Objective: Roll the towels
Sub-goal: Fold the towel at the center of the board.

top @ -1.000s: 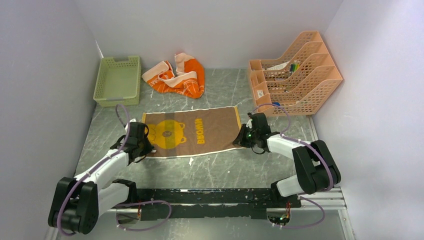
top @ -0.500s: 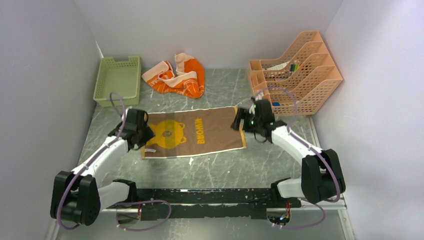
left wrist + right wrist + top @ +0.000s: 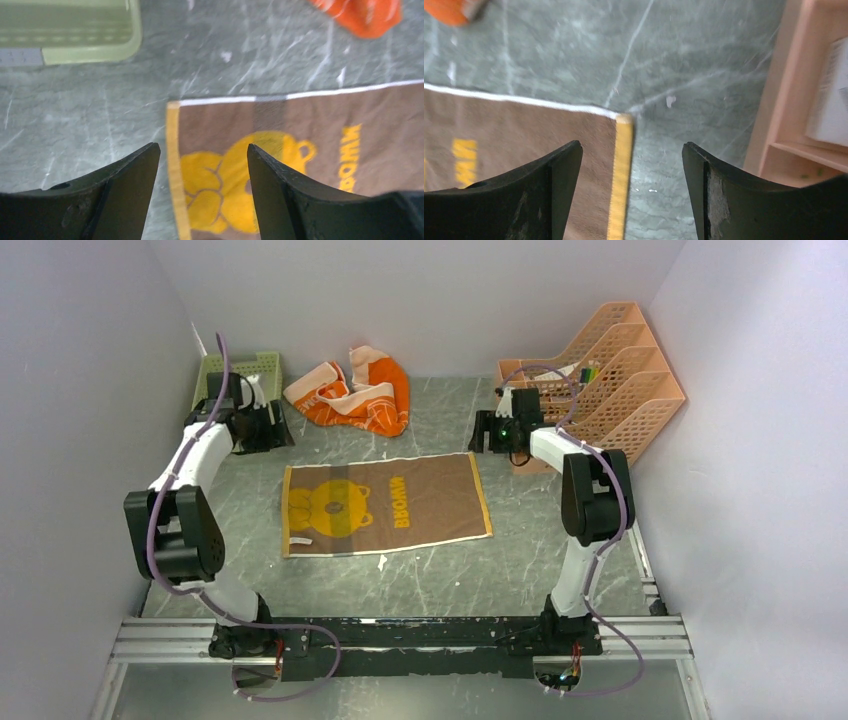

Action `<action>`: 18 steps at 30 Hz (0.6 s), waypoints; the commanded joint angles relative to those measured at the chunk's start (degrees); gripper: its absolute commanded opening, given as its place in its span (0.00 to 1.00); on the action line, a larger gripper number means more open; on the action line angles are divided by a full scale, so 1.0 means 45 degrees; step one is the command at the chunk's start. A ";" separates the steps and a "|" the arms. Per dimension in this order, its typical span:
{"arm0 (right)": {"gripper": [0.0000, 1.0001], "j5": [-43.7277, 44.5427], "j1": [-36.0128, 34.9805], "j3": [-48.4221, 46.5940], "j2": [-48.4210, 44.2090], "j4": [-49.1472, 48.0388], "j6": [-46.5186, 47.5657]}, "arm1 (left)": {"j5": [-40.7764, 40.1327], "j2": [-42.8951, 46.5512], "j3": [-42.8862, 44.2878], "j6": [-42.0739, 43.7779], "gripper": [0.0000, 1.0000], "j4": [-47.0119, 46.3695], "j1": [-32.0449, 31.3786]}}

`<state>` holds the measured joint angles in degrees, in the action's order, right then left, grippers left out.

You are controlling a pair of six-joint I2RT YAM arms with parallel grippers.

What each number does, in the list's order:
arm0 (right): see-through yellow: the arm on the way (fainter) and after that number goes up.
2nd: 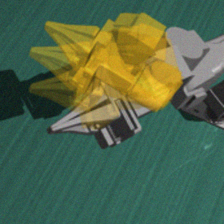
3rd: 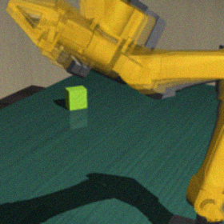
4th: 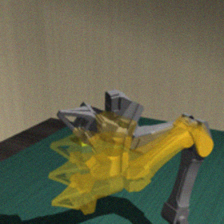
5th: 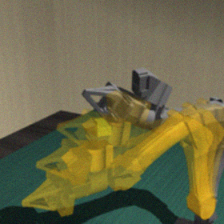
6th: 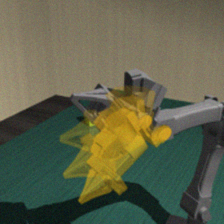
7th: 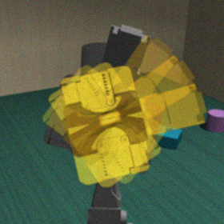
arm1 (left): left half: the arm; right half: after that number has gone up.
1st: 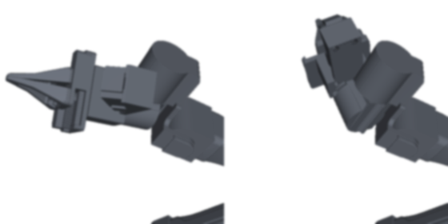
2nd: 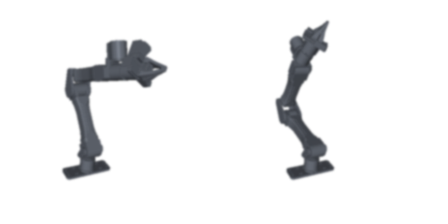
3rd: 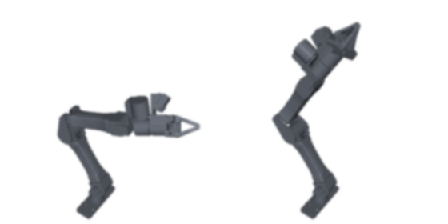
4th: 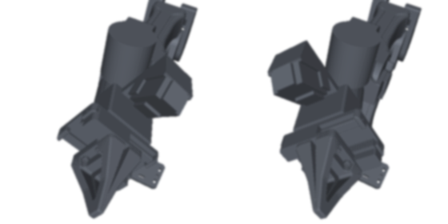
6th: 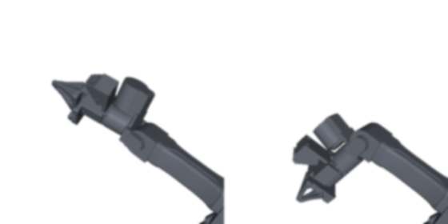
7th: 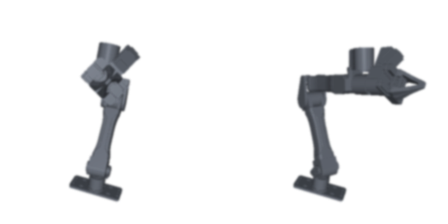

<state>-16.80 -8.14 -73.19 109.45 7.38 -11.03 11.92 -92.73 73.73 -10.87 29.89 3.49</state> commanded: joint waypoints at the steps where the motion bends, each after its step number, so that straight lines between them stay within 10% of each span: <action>1: 0.74 -0.0712 0.0032 -0.0298 0.0286 0.0404 0.1268 | 0.2095 -0.0419 0.0352 0.2415 0.77 0.1409 0.0751; 18: 0.60 -0.1087 0.0030 -0.0299 0.0928 0.0039 0.1155 | 0.1683 -0.3042 -0.0758 0.2541 0.63 -0.1233 0.0815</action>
<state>-21.67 -8.19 -73.28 112.31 8.01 -6.76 19.62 -107.33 72.12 -0.19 28.58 7.25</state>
